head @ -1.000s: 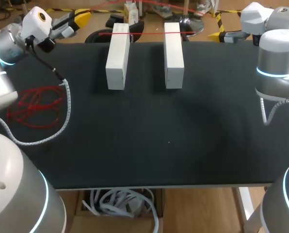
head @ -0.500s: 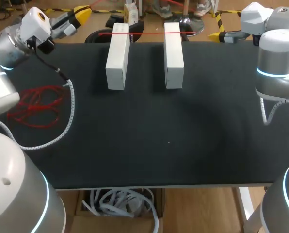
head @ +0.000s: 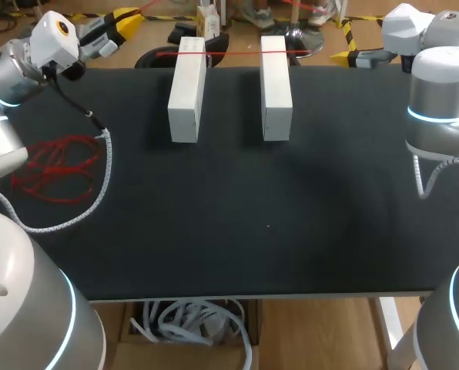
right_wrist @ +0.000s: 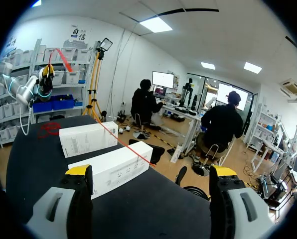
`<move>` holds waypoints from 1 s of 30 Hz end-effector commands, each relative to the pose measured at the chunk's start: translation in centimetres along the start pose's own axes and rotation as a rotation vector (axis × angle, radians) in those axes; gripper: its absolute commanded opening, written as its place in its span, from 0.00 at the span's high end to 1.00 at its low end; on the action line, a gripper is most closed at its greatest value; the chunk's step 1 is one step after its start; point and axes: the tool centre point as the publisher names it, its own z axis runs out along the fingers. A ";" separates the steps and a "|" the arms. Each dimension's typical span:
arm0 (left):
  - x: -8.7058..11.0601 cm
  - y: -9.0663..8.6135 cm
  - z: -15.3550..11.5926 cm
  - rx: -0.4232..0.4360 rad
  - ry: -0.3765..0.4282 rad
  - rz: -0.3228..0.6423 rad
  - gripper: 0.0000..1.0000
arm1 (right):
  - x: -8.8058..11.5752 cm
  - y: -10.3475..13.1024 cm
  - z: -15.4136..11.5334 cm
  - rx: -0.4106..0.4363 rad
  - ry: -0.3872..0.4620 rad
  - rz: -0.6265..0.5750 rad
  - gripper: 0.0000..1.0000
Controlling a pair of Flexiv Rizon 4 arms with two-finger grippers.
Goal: Grab the tape and strap the tape.
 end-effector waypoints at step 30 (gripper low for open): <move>0.3 -0.5 1.2 0.136 0.112 -0.036 1.00 | 0.0 0.1 -0.1 0.003 0.001 0.000 0.00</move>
